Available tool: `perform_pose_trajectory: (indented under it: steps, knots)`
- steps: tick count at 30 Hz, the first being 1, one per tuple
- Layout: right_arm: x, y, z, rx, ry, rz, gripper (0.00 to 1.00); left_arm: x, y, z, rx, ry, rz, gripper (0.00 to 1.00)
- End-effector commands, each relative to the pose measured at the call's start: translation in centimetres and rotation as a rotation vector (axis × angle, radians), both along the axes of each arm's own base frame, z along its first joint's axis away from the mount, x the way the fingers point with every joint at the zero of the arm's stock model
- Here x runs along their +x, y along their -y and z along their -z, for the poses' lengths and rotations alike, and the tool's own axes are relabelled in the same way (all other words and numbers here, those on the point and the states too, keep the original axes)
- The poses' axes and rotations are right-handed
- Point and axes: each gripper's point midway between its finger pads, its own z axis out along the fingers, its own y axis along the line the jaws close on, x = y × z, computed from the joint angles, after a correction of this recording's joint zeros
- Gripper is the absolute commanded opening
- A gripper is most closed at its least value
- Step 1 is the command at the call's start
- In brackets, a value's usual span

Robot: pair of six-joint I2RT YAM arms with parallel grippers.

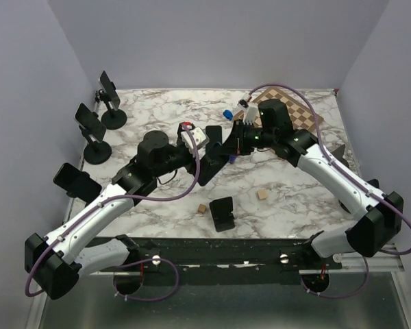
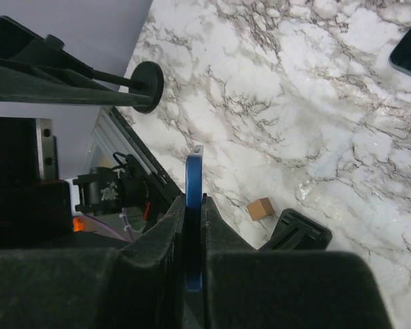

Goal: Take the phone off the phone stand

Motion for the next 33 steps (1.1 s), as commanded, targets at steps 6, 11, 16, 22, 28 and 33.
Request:
perform_pose_trajectory:
  steps: [6, 11, 16, 22, 28, 33]
  knots:
    - [-0.5, 0.1, -5.7, 0.133, 0.115, 0.048, 0.01, -0.3, 1.8, 0.9, 0.022, -0.084, 0.057, 0.99]
    - [-0.2, 0.2, -5.4, 0.121, 0.102, 0.086, 0.01, -0.1, 2.1, 1.6, 0.070, -0.073, 0.032, 0.98]
    - [0.1, 0.0, -4.5, 0.105, 0.085, 0.100, 0.01, -1.1, 2.6, 1.5, 0.064, -0.081, 0.074, 0.99]
    - [-0.1, 0.5, -5.2, 0.113, 0.082, 0.130, 0.01, 0.0, 2.3, 2.6, 0.128, -0.078, 0.019, 0.97]
    - [-0.6, 0.4, -5.8, 0.132, 0.072, 0.118, 0.01, 1.2, 1.6, 2.9, 0.159, -0.064, -0.053, 0.87]
    - [-1.2, 0.3, -6.2, 0.150, 0.078, 0.096, 0.01, 1.1, 1.7, 3.0, 0.156, -0.070, -0.044, 0.74]
